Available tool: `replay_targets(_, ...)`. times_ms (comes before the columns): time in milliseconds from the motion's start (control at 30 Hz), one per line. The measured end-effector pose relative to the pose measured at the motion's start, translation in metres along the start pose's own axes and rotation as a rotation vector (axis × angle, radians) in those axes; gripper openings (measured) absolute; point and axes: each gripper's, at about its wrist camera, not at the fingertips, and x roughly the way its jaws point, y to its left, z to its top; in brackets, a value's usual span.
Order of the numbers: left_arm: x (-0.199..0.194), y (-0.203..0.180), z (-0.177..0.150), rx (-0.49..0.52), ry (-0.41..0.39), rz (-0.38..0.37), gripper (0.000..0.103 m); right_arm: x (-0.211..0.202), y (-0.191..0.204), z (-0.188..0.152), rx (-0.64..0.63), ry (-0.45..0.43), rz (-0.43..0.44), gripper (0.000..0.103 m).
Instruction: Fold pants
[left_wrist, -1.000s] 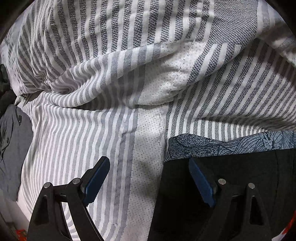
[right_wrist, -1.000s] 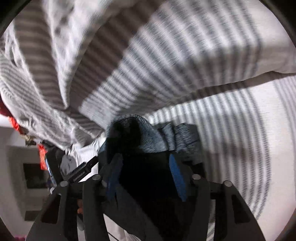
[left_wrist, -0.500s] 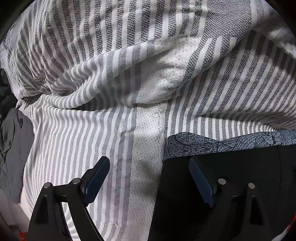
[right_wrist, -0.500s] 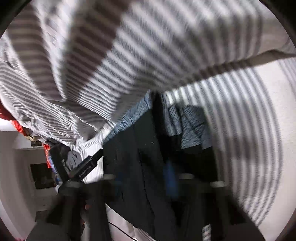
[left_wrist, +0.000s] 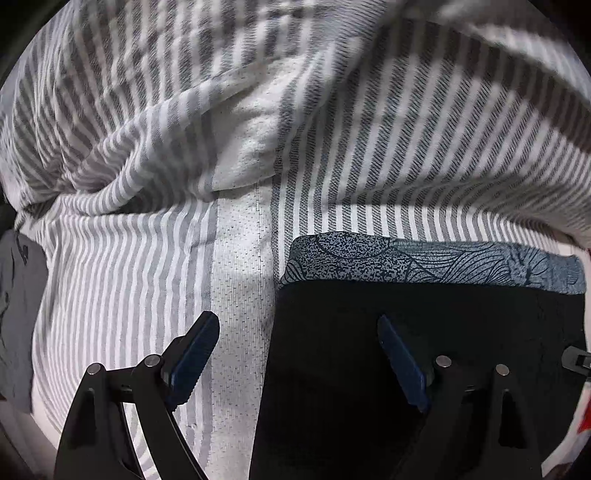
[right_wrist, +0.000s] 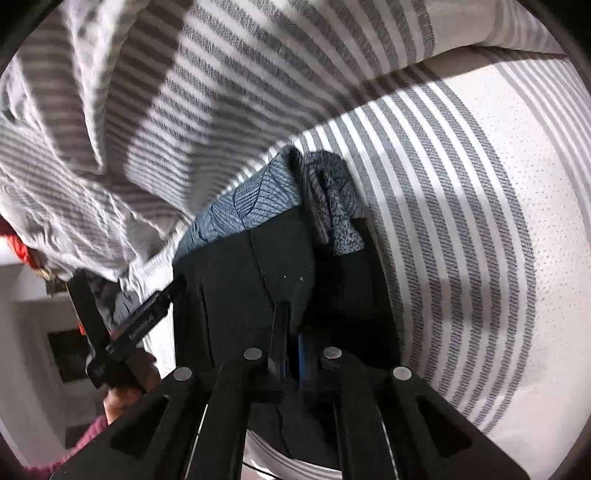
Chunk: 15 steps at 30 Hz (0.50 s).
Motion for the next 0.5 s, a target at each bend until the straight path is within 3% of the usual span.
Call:
replay_targets(100, -0.012, 0.015, 0.003, 0.004, -0.022, 0.007, 0.088, -0.014, 0.009, -0.004, -0.050, -0.029, -0.076, 0.016)
replay_targets(200, -0.024, 0.023, 0.000, 0.021, -0.025, -0.001, 0.088, -0.032, 0.019, -0.008, -0.094, -0.086, -0.159, 0.017)
replay_targets(333, -0.034, 0.019, -0.020, 0.073, -0.014, -0.023, 0.088, -0.056, 0.032, -0.018, -0.134, -0.148, -0.141, 0.017)
replay_targets(433, -0.032, 0.005, -0.037, 0.115, 0.000, -0.028, 0.088, -0.048, 0.039, -0.030, -0.153, -0.099, -0.090, 0.017)
replay_targets(500, -0.024, -0.004, -0.048, 0.124, 0.026, -0.025, 0.088, -0.027, 0.039, -0.038, -0.175, -0.042, -0.145, 0.017)
